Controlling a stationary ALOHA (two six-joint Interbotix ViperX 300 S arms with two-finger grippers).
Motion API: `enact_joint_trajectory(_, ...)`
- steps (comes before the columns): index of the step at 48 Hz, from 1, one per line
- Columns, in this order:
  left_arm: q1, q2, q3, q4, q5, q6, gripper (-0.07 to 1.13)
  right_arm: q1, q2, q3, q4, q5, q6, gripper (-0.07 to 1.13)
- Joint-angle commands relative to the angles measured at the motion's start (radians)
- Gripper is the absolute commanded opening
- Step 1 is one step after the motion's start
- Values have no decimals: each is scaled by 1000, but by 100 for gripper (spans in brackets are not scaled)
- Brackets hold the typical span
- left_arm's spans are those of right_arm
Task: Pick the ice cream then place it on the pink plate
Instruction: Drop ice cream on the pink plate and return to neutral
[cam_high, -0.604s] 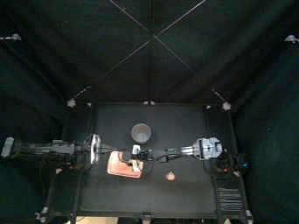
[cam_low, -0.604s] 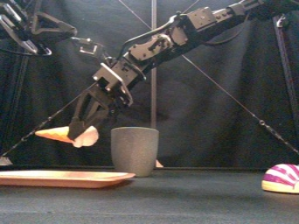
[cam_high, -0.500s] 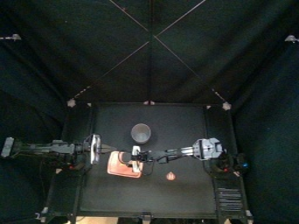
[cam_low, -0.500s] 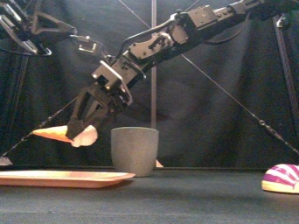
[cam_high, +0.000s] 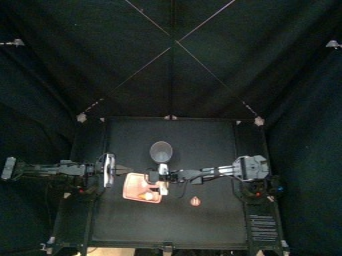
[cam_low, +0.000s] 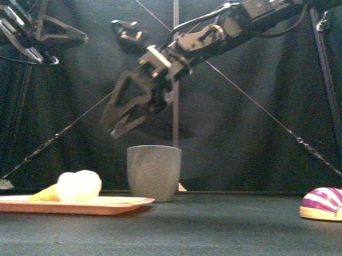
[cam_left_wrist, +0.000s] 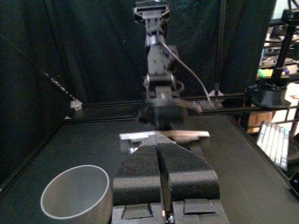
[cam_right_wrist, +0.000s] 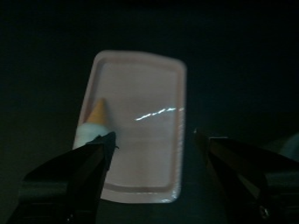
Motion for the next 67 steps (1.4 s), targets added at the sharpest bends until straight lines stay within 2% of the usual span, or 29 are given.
enact_joint_trajectory(1, 9, 3, -14, -2, -5, 2, -4, -48, -198, 103, 5, -92, 6, 102)
enact_joint_trajectory(8, 12, 2, -11, -2, -5, 2, -4, -67, -405, 265, -2, -206, 0, 102)
enact_joint_trajectory(16, 15, 2, -6, -2, -5, 2, -4, -67, -604, 414, -35, -276, -2, 102)
enact_joint_trajectory(26, 18, 0, -5, -2, -5, 2, -4, -58, -881, 617, -46, -451, 2, 102)
enact_joint_trajectory(37, 21, 2, -5, -2, -5, 2, -4, -55, -1112, 773, -35, -468, 6, 102)
enact_joint_trajectory(50, 21, 0, -8, -2, -5, 2, -4, -61, -1181, 828, -25, -411, 8, 102)
enact_joint_trajectory(67, 28, 0, -11, -21, -5, 2, -4, -74, -1193, 864, -28, -410, 3, 102)
